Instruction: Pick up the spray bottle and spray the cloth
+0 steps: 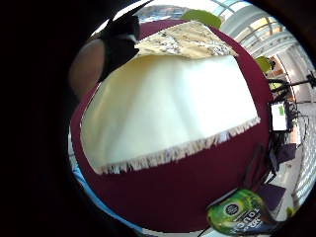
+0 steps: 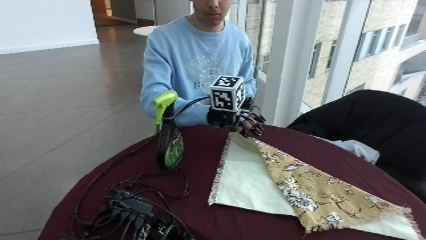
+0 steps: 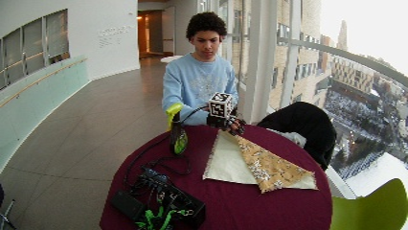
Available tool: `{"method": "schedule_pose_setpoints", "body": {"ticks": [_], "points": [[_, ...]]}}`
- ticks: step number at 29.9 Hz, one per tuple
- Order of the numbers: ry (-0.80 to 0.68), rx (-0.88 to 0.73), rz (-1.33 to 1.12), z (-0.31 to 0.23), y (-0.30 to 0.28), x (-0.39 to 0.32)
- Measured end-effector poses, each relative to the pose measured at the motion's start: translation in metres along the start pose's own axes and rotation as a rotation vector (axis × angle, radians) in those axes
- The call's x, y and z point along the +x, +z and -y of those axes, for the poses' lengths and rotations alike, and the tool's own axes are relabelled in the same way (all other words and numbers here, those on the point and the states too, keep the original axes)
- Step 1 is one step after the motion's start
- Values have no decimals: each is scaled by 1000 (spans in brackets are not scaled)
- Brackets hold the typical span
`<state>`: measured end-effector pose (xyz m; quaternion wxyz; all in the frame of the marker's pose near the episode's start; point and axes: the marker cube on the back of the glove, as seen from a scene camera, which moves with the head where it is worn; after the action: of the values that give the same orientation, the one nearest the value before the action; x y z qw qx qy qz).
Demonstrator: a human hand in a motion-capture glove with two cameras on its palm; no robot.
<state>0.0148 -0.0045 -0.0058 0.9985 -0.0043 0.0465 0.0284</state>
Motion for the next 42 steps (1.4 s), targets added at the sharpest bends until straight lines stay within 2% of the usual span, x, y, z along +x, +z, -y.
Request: {"method": "schedule_pose_setpoints", "body": {"ticks": [11,16,21,25,28,31,34,39,42], "points": [[35,94,-25,-100,-20,1],[99,158,5,-150,-26,5],[177,258,54,-184,-30,4],[261,437,218,-210,-49,24],[340,544,335,-221,-58,38],[447,548,492,-233,-64,47],[488,570,615,-240,-67,61],[561,826,685,-232,-67,86],[617,915,705,-228,-64,101]]}}
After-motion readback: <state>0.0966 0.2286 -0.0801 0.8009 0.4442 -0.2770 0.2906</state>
